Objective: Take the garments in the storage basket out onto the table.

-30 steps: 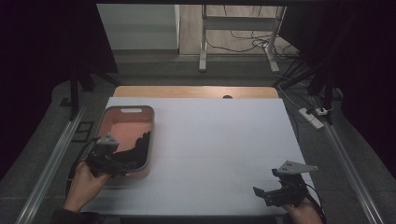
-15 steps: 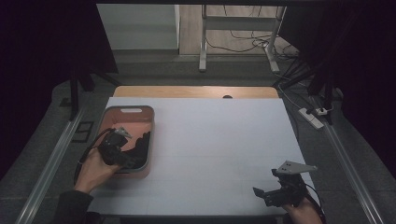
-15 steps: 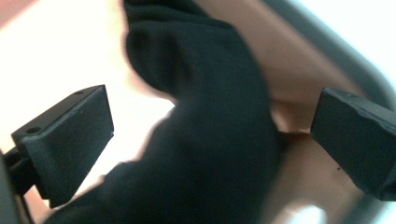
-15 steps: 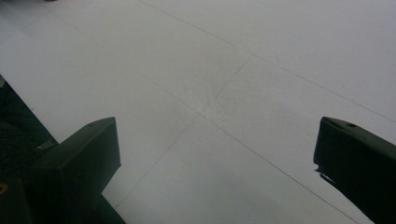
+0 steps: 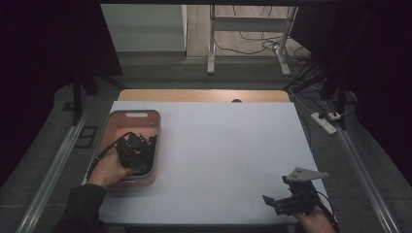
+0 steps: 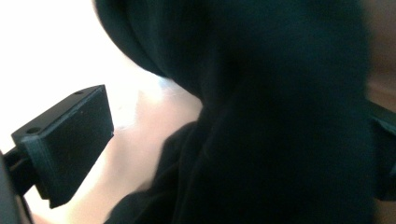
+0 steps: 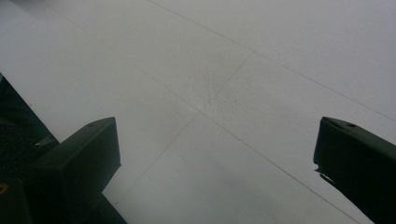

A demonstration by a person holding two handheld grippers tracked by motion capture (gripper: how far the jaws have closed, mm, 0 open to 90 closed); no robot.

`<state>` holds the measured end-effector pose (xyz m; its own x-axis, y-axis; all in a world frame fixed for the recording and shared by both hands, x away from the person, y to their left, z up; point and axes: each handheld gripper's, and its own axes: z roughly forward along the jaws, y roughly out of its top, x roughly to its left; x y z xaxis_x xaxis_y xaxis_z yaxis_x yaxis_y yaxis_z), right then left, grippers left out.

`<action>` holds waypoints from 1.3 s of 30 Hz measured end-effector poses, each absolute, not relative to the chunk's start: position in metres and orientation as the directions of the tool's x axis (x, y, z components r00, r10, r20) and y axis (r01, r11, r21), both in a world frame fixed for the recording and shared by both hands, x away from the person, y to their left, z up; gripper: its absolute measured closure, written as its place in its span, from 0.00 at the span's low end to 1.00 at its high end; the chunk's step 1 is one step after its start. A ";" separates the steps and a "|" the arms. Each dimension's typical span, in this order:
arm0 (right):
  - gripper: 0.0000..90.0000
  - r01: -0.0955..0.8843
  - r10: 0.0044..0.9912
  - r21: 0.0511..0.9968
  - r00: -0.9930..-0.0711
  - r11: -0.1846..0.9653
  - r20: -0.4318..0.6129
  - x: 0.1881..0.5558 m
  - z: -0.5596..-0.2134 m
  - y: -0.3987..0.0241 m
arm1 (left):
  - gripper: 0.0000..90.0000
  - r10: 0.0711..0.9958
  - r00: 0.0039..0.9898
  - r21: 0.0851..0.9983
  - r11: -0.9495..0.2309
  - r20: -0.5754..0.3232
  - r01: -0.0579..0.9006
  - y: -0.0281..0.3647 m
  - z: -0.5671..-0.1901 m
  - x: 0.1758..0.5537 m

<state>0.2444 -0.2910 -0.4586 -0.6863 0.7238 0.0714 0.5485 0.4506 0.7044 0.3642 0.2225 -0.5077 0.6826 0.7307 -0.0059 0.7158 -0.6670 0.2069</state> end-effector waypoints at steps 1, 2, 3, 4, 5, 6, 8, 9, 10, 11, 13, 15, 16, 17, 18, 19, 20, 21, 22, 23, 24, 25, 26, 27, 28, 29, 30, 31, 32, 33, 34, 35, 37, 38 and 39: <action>0.00 0.549 0.723 0.703 -0.687 0.452 0.072 0.244 -0.459 -0.291 | 0.00 0.744 0.665 0.200 -0.644 -0.059 0.738 0.227 -0.511 0.368; 0.00 0.547 0.721 0.701 -0.690 0.457 0.068 0.244 -0.459 -0.291 | 0.02 0.744 0.665 0.200 -0.644 -0.059 0.738 0.227 -0.511 0.368; 0.00 0.547 0.720 0.701 -0.690 0.458 0.068 0.244 -0.459 -0.291 | 0.08 0.743 0.665 0.212 -0.639 -0.080 0.739 0.231 -0.508 0.368; 0.00 0.547 0.721 0.700 -0.690 0.458 0.068 0.244 -0.459 -0.291 | 0.18 0.743 0.665 0.212 -0.639 -0.080 0.739 0.231 -0.508 0.368; 0.00 0.547 0.720 0.700 -0.691 0.459 0.067 0.244 -0.459 -0.291 | 0.29 0.731 0.672 0.237 -0.636 -0.119 0.734 0.234 -0.505 0.367; 0.00 0.547 0.720 0.699 -0.691 0.461 0.065 0.244 -0.459 -0.291 | 0.39 0.728 0.672 0.242 -0.633 -0.135 0.735 0.235 -0.504 0.367; 0.00 0.545 0.720 0.701 -0.691 0.461 0.063 0.244 -0.459 -0.290 | 0.52 0.733 0.664 0.240 -0.625 -0.148 0.743 0.235 -0.503 0.368; 0.00 0.544 0.720 0.700 -0.691 0.462 0.062 0.244 -0.459 -0.290 | 0.56 0.733 0.664 0.240 -0.625 -0.148 0.743 0.235 -0.503 0.368; 0.00 0.545 0.720 0.697 -0.692 0.466 0.060 0.244 -0.459 -0.290 | 0.60 0.736 0.657 0.240 -0.617 -0.161 0.750 0.236 -0.502 0.369; 0.00 0.545 0.720 0.697 -0.692 0.467 0.059 0.244 -0.459 -0.290 | 0.64 0.745 0.645 0.233 -0.605 -0.172 0.761 0.236 -0.502 0.370; 0.00 0.544 0.720 0.697 -0.692 0.466 0.058 0.244 -0.459 -0.290 | 0.70 0.767 0.616 0.214 -0.580 -0.180 0.786 0.235 -0.501 0.372; 0.00 0.545 0.720 0.698 -0.691 0.465 0.060 0.244 -0.459 -0.290 | 0.73 0.780 0.599 0.204 -0.567 -0.178 0.798 0.235 -0.500 0.373; 0.00 0.545 0.720 0.699 -0.691 0.464 0.061 0.244 -0.459 -0.290 | 0.73 0.794 0.586 0.208 -0.554 -0.159 0.806 0.233 -0.498 0.372; 0.00 0.544 0.721 0.701 -0.690 0.461 0.061 0.244 -0.459 -0.290 | 0.74 0.793 0.588 0.214 -0.554 -0.157 0.805 0.234 -0.497 0.372; 0.00 0.544 0.721 0.701 -0.690 0.461 0.061 0.244 -0.459 -0.290 | 0.74 0.793 0.588 0.214 -0.554 -0.157 0.805 0.234 -0.497 0.372; 0.00 0.544 0.721 0.702 -0.690 0.461 0.062 0.244 -0.459 -0.290 | 0.74 0.795 0.580 0.232 -0.539 -0.175 0.809 0.236 -0.496 0.372; 0.00 0.544 0.721 0.701 -0.690 0.461 0.062 0.244 -0.459 -0.290 | 0.74 0.795 0.580 0.232 -0.539 -0.175 0.809 0.236 -0.496 0.372; 0.00 0.544 0.721 0.701 -0.691 0.461 0.061 0.244 -0.459 -0.290 | 0.74 0.794 0.578 0.258 -0.528 -0.186 0.809 0.240 -0.494 0.371; 0.00 0.544 0.721 0.701 -0.690 0.461 0.062 0.244 -0.459 -0.290 | 0.74 0.791 0.581 0.272 -0.526 -0.191 0.806 0.242 -0.492 0.371; 0.00 0.544 0.721 0.701 -0.690 0.461 0.062 0.244 -0.459 -0.290 | 0.74 0.791 0.581 0.272 -0.526 -0.191 0.806 0.242 -0.492 0.371; 0.00 0.544 0.721 0.701 -0.690 0.461 0.062 0.244 -0.459 -0.290 | 0.74 0.790 0.584 0.287 -0.524 -0.189 0.802 0.243 -0.491 0.371; 0.00 0.545 0.720 0.699 -0.691 0.462 0.062 0.244 -0.459 -0.290 | 0.74 0.793 0.581 0.316 -0.512 -0.184 0.799 0.245 -0.487 0.370; 0.00 0.545 0.720 0.699 -0.691 0.463 0.062 0.244 -0.459 -0.290 | 0.74 0.792 0.584 0.333 -0.510 -0.178 0.793 0.246 -0.485 0.369; 0.00 0.545 0.720 0.699 -0.691 0.464 0.061 0.244 -0.459 -0.290 | 0.73 0.794 0.583 0.353 -0.502 -0.174 0.790 0.247 -0.482 0.368; 0.00 0.545 0.720 0.698 -0.691 0.465 0.061 0.244 -0.459 -0.290 | 0.73 0.794 0.583 0.353 -0.502 -0.174 0.790 0.247 -0.482 0.368; 0.00 0.546 0.720 0.697 -0.691 0.465 0.061 0.244 -0.459 -0.290 | 0.73 0.798 0.577 0.380 -0.487 -0.173 0.787 0.250 -0.476 0.366; 0.00 0.546 0.720 0.696 -0.691 0.465 0.061 0.245 -0.459 -0.290 | 0.73 0.801 0.574 0.393 -0.479 -0.170 0.785 0.251 -0.473 0.365; 0.00 0.547 0.721 0.697 -0.690 0.463 0.063 0.245 -0.459 -0.290 | 0.73 0.802 0.573 0.404 -0.474 -0.169 0.783 0.253 -0.470 0.364; 0.00 0.548 0.721 0.695 -0.690 0.465 0.063 0.245 -0.459 -0.290 | 0.73 0.802 0.573 0.404 -0.474 -0.169 0.783 0.253 -0.470 0.364; 0.00 0.549 0.721 0.695 -0.690 0.465 0.063 0.245 -0.459 -0.290 | 0.73 0.808 0.567 0.422 -0.463 -0.161 0.779 0.255 -0.462 0.362; 0.00 0.548 0.720 0.694 -0.691 0.466 0.062 0.245 -0.459 -0.290 | 0.73 0.811 0.563 0.434 -0.455 -0.159 0.778 0.257 -0.458 0.361; 0.00 0.548 0.720 0.694 -0.691 0.466 0.062 0.245 -0.459 -0.290 | 0.73 0.811 0.563 0.434 -0.455 -0.159 0.778 0.257 -0.458 0.361; 0.00 0.552 0.722 0.693 -0.689 0.463 0.067 0.245 -0.459 -0.290 | 0.73 0.815 0.555 0.462 -0.433 -0.166 0.774 0.260 -0.451 0.360; 0.00 0.552 0.722 0.693 -0.689 0.463 0.067 0.245 -0.459 -0.290 | 0.73 0.816 0.553 0.474 -0.424 -0.170 0.771 0.261 -0.448 0.359; 0.00 0.553 0.721 0.693 -0.689 0.463 0.068 0.246 -0.459 -0.290 | 0.73 0.814 0.554 0.486 -0.418 -0.175 0.767 0.262 -0.445 0.359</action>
<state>0.2456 -0.2896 -0.4592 -0.6891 0.7215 0.0679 0.5529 0.4628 0.6929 0.3592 0.2624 -0.4447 0.5542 0.8139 -0.1746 0.7672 -0.4180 0.4865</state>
